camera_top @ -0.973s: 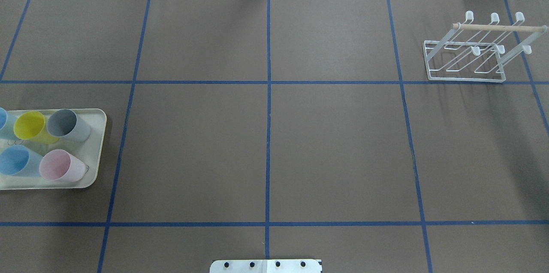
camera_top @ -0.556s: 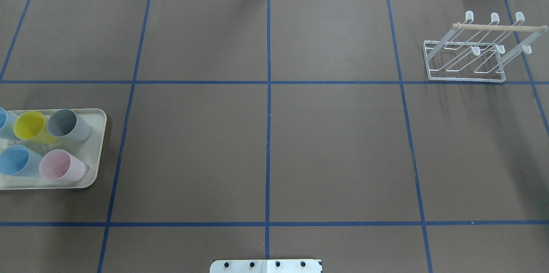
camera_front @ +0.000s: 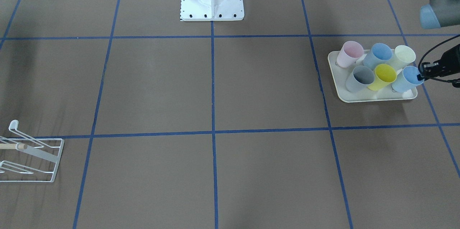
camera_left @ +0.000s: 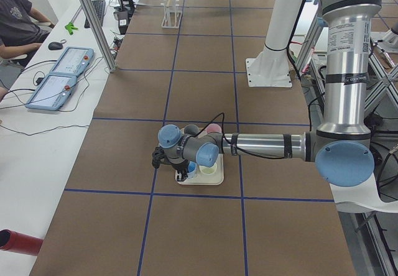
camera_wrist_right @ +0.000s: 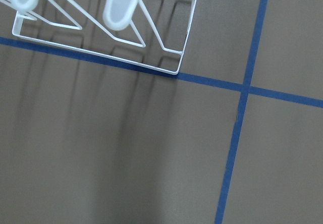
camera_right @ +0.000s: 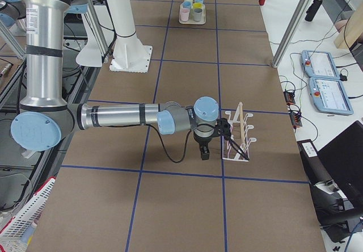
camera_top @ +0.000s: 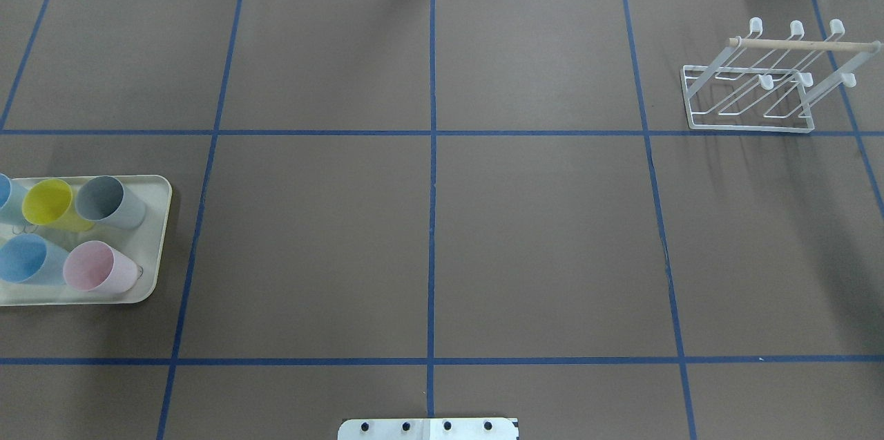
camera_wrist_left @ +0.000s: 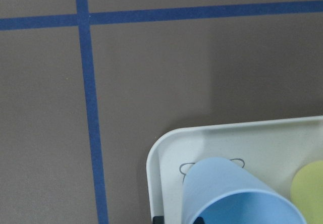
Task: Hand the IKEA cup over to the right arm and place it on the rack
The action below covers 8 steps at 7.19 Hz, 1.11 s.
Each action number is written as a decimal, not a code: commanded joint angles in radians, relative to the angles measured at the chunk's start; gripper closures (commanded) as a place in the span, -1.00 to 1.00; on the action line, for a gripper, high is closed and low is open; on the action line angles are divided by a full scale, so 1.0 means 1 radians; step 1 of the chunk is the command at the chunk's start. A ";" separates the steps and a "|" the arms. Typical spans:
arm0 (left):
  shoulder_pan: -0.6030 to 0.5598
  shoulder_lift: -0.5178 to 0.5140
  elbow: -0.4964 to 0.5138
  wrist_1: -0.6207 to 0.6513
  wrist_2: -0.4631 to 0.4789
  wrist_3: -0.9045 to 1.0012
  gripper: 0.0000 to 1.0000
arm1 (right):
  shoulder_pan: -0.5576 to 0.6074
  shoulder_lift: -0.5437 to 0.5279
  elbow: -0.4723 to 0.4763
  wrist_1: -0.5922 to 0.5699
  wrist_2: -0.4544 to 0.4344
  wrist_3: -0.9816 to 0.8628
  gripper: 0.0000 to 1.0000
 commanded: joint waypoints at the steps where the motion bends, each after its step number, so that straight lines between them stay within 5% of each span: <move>1: -0.001 0.003 -0.019 0.000 0.000 -0.001 1.00 | -0.001 0.000 0.005 0.000 0.000 0.000 -1.00; 6: -0.130 -0.005 -0.087 0.015 0.013 -0.002 1.00 | -0.012 0.002 0.005 0.015 0.045 0.000 -1.00; 8: -0.158 -0.049 -0.138 0.003 0.057 -0.220 1.00 | -0.016 0.011 0.003 0.015 0.072 0.000 -1.00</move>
